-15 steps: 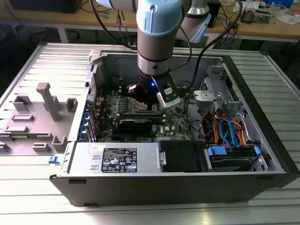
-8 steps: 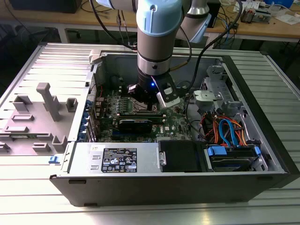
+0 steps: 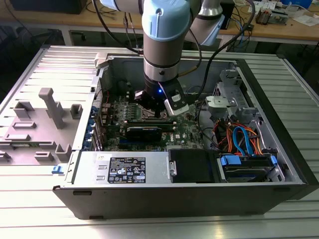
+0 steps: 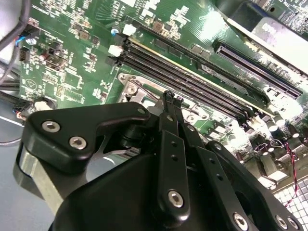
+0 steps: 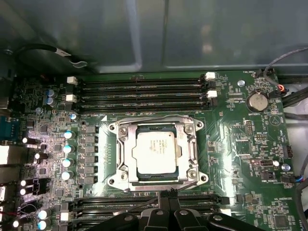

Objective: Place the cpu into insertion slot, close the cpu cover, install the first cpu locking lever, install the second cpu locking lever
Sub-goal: 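Install the second cpu locking lever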

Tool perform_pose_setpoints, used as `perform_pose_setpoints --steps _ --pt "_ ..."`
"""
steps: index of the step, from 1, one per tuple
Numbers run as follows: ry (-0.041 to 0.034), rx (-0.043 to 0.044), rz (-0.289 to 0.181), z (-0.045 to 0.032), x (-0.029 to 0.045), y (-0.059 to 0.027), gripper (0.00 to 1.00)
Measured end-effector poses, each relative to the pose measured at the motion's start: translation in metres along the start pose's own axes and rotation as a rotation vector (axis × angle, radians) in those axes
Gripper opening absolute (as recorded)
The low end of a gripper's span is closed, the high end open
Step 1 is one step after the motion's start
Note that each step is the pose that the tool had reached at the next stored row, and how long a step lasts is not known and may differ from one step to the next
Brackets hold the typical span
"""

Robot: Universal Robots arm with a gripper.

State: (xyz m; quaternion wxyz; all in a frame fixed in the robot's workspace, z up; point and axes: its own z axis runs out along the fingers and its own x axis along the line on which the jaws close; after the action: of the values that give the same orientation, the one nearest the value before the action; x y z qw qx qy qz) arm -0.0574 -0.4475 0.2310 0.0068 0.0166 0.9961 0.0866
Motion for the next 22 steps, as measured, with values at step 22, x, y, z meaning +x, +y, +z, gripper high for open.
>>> perform_pose_setpoints --steps 22 --pt "0.0031 -0.0352 -0.010 0.0170 0.0403 -0.0068 0.11"
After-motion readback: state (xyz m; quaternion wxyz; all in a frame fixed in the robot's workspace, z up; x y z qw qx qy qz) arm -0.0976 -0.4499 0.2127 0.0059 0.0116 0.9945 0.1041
